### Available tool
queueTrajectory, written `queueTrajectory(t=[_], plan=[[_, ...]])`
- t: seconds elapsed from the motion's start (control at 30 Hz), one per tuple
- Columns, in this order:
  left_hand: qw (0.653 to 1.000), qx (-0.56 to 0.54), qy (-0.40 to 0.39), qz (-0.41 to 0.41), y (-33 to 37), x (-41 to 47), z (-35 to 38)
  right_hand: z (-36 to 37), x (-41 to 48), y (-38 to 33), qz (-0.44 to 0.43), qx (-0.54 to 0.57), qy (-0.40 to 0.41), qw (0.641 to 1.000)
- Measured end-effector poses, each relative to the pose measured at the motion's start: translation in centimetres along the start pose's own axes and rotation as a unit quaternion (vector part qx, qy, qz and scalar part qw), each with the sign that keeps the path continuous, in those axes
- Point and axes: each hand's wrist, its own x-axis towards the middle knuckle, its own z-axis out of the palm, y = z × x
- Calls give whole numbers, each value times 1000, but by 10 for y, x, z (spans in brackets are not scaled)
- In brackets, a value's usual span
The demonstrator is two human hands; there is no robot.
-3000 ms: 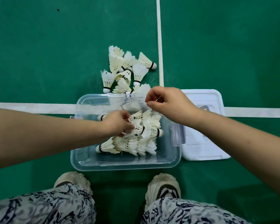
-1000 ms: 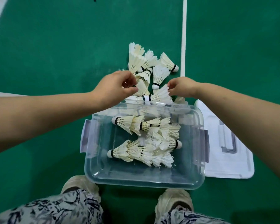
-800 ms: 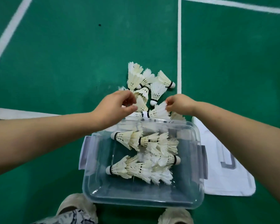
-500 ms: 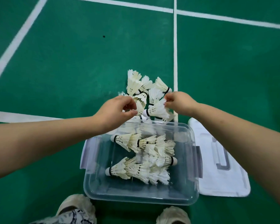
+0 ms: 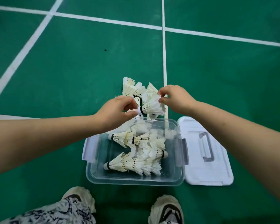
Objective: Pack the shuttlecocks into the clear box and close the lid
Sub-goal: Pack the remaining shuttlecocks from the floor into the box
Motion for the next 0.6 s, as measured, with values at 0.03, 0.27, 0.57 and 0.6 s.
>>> queueTrajectory(t=[0.03,0.27,0.57,0.6], plan=[[1000,1,3,3,3,-2,-2,-2,-4,-3,-7,2,-1,1000],[996,47,-24,68,26,-12,-2,-6,-25,-13,-54,-39,12,998],[965,181,4,192,41,-7,3,-13,-37,-21,-80,-66,60,993],[963,186,10,194,41,-8,2,-13,-38,-22,-83,-59,58,993]])
